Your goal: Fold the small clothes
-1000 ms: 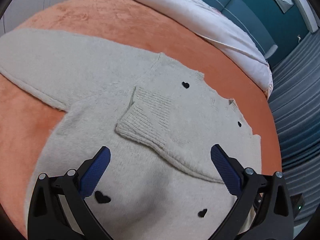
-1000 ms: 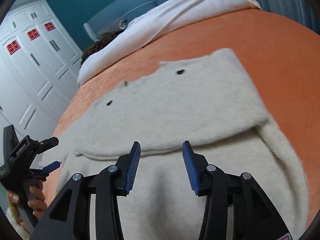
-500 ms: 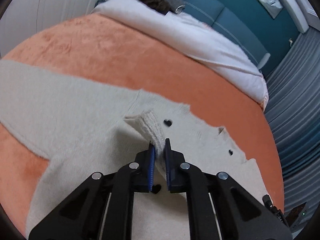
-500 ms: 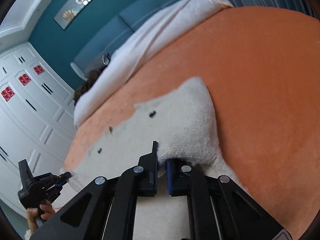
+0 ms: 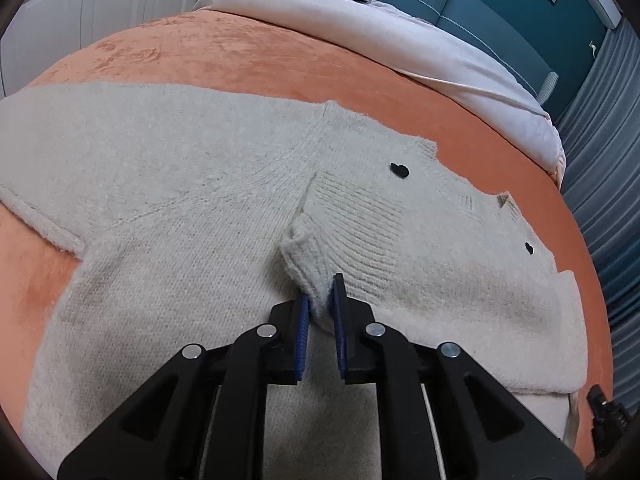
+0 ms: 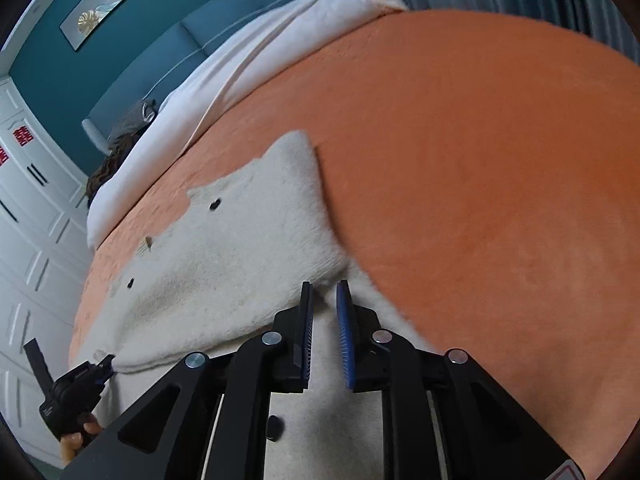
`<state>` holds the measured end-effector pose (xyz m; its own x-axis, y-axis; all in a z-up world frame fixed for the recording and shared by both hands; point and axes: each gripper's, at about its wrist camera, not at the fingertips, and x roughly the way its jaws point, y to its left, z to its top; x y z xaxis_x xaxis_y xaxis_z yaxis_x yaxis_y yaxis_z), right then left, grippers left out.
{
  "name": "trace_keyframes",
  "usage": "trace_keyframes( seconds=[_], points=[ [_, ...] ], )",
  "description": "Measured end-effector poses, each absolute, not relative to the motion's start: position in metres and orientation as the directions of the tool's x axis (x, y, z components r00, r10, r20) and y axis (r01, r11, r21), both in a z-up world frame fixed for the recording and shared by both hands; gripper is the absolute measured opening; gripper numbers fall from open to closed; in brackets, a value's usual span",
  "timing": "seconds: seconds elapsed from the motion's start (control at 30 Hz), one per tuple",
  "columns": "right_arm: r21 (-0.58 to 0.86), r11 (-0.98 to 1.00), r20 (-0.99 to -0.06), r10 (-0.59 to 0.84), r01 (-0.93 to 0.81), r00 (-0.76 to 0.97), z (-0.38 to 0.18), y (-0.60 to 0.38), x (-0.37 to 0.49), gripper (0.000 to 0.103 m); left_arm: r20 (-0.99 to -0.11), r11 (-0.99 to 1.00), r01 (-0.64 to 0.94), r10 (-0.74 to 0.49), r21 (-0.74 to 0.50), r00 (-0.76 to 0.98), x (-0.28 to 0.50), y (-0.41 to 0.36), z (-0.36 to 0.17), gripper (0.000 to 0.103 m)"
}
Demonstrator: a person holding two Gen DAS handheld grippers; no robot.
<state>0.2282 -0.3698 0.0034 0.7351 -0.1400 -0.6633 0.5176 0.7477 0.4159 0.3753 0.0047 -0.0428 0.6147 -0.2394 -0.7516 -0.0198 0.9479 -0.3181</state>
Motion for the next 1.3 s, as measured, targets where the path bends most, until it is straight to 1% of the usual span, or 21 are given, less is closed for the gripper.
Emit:
trace_keyframes(
  seconds=[0.07,0.2,0.27,0.33,0.43,0.53,0.57,0.6,0.63,0.67,0.7,0.77,0.83,0.87,0.9,0.97,1.03,1.07,1.1,1.23,1.3],
  points=[
    [0.424,0.791,-0.662,-0.061,0.441,0.747,0.013,-0.363,0.251,0.016,-0.737,0.943,-0.021,-0.246,-0.333,0.629,0.372,0.005,-0.045,0.012],
    [0.330,0.925,-0.695,0.102,0.190,0.712,0.020,-0.306,0.333,0.016,-0.726,0.934,-0.033,-0.254,-0.356,0.639,0.370,0.007,-0.046,0.012],
    [0.347,0.933,-0.748,0.215,0.093,0.628,-0.001,-0.276,0.379,0.016,-0.722,0.934,-0.032,-0.252,-0.355,0.645,0.368,0.007,-0.047,0.012],
    [0.368,0.925,-0.800,0.262,0.095,0.540,-0.029,-0.258,0.413,0.017,-0.716,0.932,-0.031,-0.256,-0.361,0.649,0.367,0.008,-0.048,0.013],
    [0.368,0.921,-0.807,0.250,0.125,0.535,-0.036,-0.249,0.422,0.015,-0.703,0.918,-0.032,-0.279,-0.395,0.654,0.366,0.013,-0.051,0.013],
    [0.397,0.909,-0.741,0.235,0.127,0.629,-0.008,-0.258,0.414,0.017,-0.688,0.903,-0.030,-0.305,-0.429,0.659,0.366,0.017,-0.054,0.013],
    [0.398,0.907,-0.730,0.223,0.136,0.645,-0.002,-0.262,0.414,0.023,-0.681,0.896,-0.030,-0.315,-0.443,0.661,0.366,0.019,-0.055,0.013],
    [0.401,0.903,-0.734,0.215,0.156,0.645,-0.002,-0.268,0.416,0.036,-0.676,0.890,-0.030,-0.323,-0.455,0.662,0.365,0.020,-0.056,0.013],
    [0.405,0.900,-0.746,0.221,0.164,0.629,-0.007,-0.272,0.421,0.040,-0.670,0.884,-0.030,-0.331,-0.467,0.664,0.365,0.022,-0.057,0.013],
    [0.387,0.904,-0.776,0.213,0.181,0.594,-0.017,-0.275,0.427,0.040,-0.666,0.880,-0.030,-0.336,-0.473,0.666,0.365,0.022,-0.057,0.013],
    [0.369,0.908,-0.795,0.197,0.200,0.573,-0.022,-0.278,0.430,0.036,-0.662,0.877,-0.029,-0.341,-0.480,0.667,0.365,0.023,-0.057,0.013],
    [0.371,0.906,-0.768,0.175,0.205,0.616,-0.017,-0.285,0.427,0.033,-0.656,0.870,-0.028,-0.350,-0.492,0.669,0.364,0.024,-0.058,0.013],
    [0.331,0.913,-0.753,0.104,0.237,0.650,-0.008,-0.290,0.428,0.043,-0.649,0.864,-0.026,-0.358,-0.503,0.671,0.364,0.025,-0.059,0.013],
    [0.310,0.918,-0.765,0.086,0.248,0.638,-0.009,-0.292,0.432,0.054,-0.646,0.860,-0.025,-0.362,-0.509,0.672,0.364,0.026,-0.060,0.013],
    [0.290,0.924,-0.788,0.081,0.251,0.610,-0.015,-0.293,0.436,0.057,-0.643,0.858,-0.025,-0.365,-0.513,0.673,0.364,0.026,-0.060,0.013],
    [0.204,0.952,-0.827,0.043,0.228,0.560,-0.030,-0.284,0.443,0.057,-0.641,0.856,-0.024,-0.367,-0.516,0.675,0.364,0.027,-0.060,0.013],
    [0.109,0.977,-0.816,-0.017,0.183,0.577,-0.027,-0.269,0.437,0.048,-0.639,0.856,-0.023,-0.367,-0.517,0.676,0.364,0.027,-0.061,0.013],
    [0.105,0.982,-0.812,-0.005,0.156,0.584,-0.025,-0.264,0.436,0.025,-0.638,0.857,-0.022,-0.366,-0.515,0.677,0.364,0.026,-0.061,0.013],
    [0.120,0.981,-0.802,0.007,0.150,0.597,-0.021,-0.263,0.435,0.009,-0.638,0.857,-0.022,-0.365,-0.514,0.678,0.364,0.026,-0.061,0.013],
    [0.253,0.948,-0.689,0.037,0.194,0.723,0.009,-0.282,0.420,0.006,-0.637,0.858,-0.021,-0.365,-0.514,0.679,0.363,0.026,-0.061,0.013],
    [0.261,0.946,-0.690,0.042,0.194,0.723,0.003,-0.281,0.425,0.007,-0.638,0.859,-0.022,-0.363,-0.512,0.679,0.363,0.026,-0.061,0.013]
  ],
)
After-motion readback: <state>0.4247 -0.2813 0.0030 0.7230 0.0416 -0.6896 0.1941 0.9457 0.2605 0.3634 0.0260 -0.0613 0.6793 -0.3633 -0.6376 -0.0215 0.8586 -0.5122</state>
